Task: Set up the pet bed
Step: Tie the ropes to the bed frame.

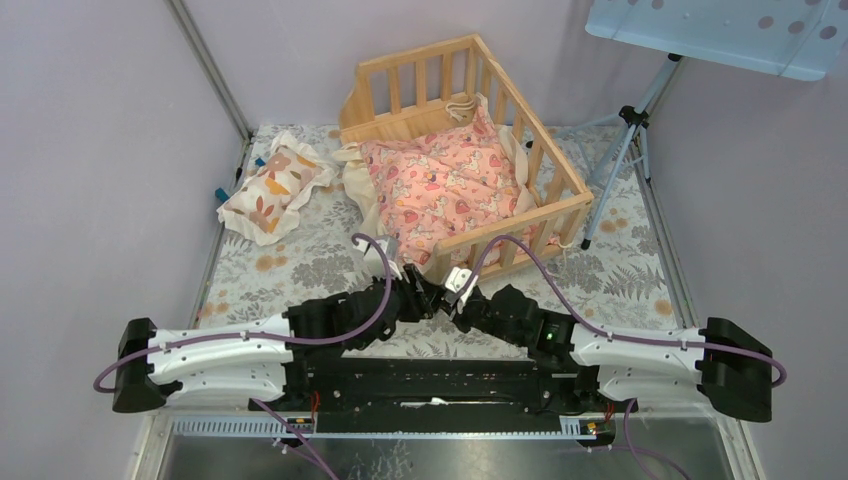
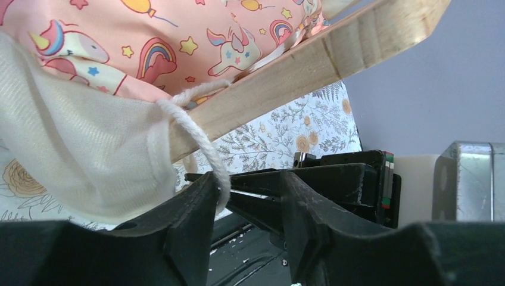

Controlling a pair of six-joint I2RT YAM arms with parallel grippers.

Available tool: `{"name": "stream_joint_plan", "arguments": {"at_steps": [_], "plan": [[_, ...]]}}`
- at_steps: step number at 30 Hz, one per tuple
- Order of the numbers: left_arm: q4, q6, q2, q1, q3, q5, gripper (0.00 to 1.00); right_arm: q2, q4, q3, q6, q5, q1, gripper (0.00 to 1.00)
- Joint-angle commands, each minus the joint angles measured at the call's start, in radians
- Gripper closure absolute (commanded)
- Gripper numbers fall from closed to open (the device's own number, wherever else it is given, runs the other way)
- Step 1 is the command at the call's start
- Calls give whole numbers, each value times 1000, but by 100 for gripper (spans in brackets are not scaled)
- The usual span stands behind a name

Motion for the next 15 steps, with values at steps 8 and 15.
{"name": "stream_joint_plan", "arguments": {"at_steps": [8, 15], "plan": [[-107, -39, -85, -5, -17, -9, 48, 51, 97, 48, -31, -83, -13, 100], [-168, -44, -126, -5, -27, -48, 43, 67, 102, 60, -32, -89, -16, 100]]}}
